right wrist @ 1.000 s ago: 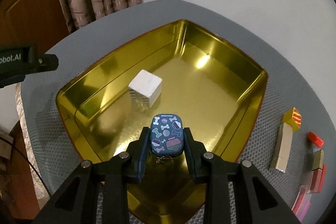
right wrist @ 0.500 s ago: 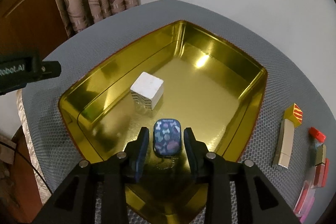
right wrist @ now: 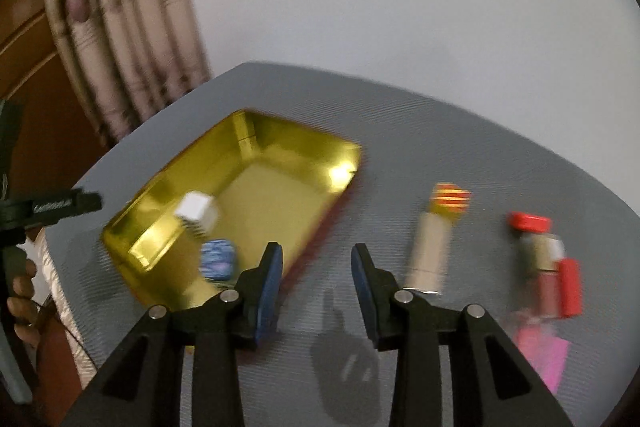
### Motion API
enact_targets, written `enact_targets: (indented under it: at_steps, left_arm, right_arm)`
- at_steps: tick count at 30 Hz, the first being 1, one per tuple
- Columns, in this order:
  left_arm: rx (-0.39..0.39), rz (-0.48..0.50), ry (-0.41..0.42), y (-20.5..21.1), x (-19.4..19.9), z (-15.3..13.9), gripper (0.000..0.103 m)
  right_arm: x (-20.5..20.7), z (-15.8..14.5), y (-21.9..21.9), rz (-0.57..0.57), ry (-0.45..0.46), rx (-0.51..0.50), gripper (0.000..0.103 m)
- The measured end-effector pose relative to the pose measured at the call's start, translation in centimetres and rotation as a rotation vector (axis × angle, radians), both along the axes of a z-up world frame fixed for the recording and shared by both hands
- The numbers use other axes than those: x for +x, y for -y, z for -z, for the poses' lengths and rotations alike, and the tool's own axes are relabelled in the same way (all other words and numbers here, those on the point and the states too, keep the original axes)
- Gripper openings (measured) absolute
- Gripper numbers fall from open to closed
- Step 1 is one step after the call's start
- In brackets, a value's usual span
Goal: Organize rigid objects
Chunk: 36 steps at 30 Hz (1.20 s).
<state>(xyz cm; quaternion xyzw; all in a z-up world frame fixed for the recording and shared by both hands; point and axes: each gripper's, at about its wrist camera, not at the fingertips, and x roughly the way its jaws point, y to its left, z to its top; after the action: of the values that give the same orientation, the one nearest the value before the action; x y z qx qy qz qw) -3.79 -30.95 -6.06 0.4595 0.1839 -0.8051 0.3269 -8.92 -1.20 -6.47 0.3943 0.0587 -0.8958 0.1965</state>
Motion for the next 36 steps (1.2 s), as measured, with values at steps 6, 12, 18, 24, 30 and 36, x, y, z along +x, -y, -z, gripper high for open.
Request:
enact_targets:
  at_steps: [6,12,18,24,30,36]
  left_arm:
    - [-0.017,0.032,0.003,-0.5,0.0,-0.1,0.085]
    - [-0.032,0.069,0.014,-1.1,-0.2,0.1,0.085]
    - [-0.057,0.103,0.016,-1.6,-0.2,0.0,0.085]
    - [-0.072,0.132,0.016,-2.2,-0.6,0.0,0.086]
    - [-0.099,0.166,0.023,-3.1,-0.9,0.3,0.086]
    - [-0.12,0.199,0.02,-4.0,-1.3,0.3,0.086]
  right_arm:
    - [-1.1,0.0,-8.5,0.184,-0.042,0.063,0.036]
    - [-1.9,1.5,-15.5,0.308,-0.004,0.075,0.036]
    - [-2.9,3.6,-16.7,0.337,0.038,0.094,0.036]
    - [-4.5,5.7,-16.2,0.32,0.062,0.12,0.036]
    - [-5.5,7.0,-16.2,0.322,0.084,0.105,0.036]
    - [-6.0,7.5,-16.0,0.306,0.076,0.066,0.036]
